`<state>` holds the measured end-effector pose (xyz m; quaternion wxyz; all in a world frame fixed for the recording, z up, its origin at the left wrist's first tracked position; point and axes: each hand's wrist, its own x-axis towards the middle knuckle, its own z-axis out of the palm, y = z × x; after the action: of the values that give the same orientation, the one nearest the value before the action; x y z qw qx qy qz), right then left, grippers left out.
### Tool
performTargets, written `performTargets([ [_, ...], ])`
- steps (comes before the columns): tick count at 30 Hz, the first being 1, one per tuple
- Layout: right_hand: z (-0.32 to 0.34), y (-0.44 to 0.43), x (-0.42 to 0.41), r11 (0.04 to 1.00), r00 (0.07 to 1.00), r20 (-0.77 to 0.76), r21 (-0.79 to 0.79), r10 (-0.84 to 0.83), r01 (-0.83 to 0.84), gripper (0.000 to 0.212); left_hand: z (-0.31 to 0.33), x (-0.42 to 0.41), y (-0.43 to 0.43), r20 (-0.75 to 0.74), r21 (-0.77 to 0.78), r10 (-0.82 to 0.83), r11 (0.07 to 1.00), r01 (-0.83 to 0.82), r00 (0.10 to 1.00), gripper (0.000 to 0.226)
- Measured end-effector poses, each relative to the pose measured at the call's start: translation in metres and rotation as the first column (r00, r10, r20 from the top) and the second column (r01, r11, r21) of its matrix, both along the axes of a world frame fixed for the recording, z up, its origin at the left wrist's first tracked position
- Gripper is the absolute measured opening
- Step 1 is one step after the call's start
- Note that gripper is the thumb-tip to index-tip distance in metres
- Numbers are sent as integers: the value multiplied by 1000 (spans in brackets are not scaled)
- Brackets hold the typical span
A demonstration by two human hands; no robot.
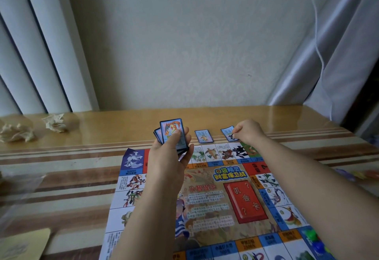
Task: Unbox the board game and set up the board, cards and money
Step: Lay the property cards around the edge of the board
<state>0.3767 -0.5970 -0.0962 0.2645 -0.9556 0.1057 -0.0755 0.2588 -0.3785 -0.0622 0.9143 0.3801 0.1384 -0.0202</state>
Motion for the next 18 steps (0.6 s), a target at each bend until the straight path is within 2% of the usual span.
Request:
performTargets([
  [9,-3,2,-8,997,999,34,-75,7,-5,16,3,-4,-4,-1,18,-27,999,27,1000,6],
  [12,9,4,-22,999,995,100,-36,18,-14,19,4,-6,-7,0,35,-89,995,89,996,7],
  [15,28,8,-47,996,984,153,16,90,-93,21,9,-13,-15,6,58,-163,985,162,987,20],
  [18,46,13,-82,981,973,169,80,160,-175,21,14,-27,-31,-12,83,-224,971,224,975,17],
])
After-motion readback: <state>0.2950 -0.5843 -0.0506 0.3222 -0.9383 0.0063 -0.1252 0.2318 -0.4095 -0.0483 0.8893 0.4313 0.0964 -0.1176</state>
